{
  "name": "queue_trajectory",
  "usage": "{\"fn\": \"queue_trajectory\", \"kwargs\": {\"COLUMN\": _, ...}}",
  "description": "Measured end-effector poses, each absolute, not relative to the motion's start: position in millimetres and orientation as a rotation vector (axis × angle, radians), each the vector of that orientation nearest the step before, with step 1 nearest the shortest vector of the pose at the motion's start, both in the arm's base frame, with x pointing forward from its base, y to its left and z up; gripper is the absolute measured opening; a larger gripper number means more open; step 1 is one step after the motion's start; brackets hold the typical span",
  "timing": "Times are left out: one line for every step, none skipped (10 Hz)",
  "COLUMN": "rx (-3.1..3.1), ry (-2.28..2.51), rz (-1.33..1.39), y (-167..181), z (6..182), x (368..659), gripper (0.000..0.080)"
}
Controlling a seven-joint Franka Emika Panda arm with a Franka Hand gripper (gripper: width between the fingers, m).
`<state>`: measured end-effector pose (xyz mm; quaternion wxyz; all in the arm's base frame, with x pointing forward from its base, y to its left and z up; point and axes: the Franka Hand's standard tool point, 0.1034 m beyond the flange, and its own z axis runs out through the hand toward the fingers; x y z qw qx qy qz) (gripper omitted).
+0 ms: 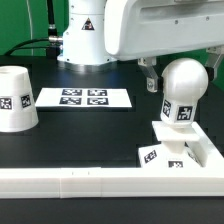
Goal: Assemble lamp
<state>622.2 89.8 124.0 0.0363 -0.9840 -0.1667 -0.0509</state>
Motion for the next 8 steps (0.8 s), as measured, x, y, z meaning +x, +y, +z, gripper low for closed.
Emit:
{"fn": "queue_trajectory", "kwargs": {"rx": -3.022, "ry": -0.511, "rz": -0.157, "y": 89.9, "z": 123.9, "x": 622.2, "gripper": 0.0576}}
{"fn": "queue_trajectory", "kwargs": {"rx": -3.022, "ry": -0.511, "rz": -0.157, "y": 89.9, "z": 123.9, "x": 622.2, "gripper": 0.0576}}
{"fn": "queue_trajectory", "kwargs": {"rx": -3.023, "ry": -0.492, "rz": -0.156, "y": 90.0, "z": 123.9, "x": 622.1, "gripper": 0.0576}}
{"fn": "queue_trajectory", "kwargs": {"rx": -3.027, "ry": -0.467, "rz": -0.155, "y": 90.0, "z": 123.9, "x": 622.1, "gripper": 0.0577}}
{"fn": "queue_trajectory", "kwargs": {"rx": -3.021, "ry": -0.393, "rz": -0.159, "y": 89.6, "z": 123.7, "x": 622.3, "gripper": 0.0577}}
{"fn": "queue_trajectory", "kwargs": {"rx": -3.011, "ry": -0.197, "rz": -0.176, "y": 89.0, "z": 123.5, "x": 623.8, "gripper": 0.0577}}
{"fn": "queue_trajectory", "kwargs": {"rx": -3.006, "ry": -0.048, "rz": -0.204, "y": 89.4, "z": 123.1, "x": 625.4, "gripper": 0.0577}}
{"fn": "queue_trajectory", "kwargs": {"rx": -2.994, "ry": 0.031, "rz": -0.219, "y": 88.5, "z": 123.0, "x": 625.5, "gripper": 0.0577}}
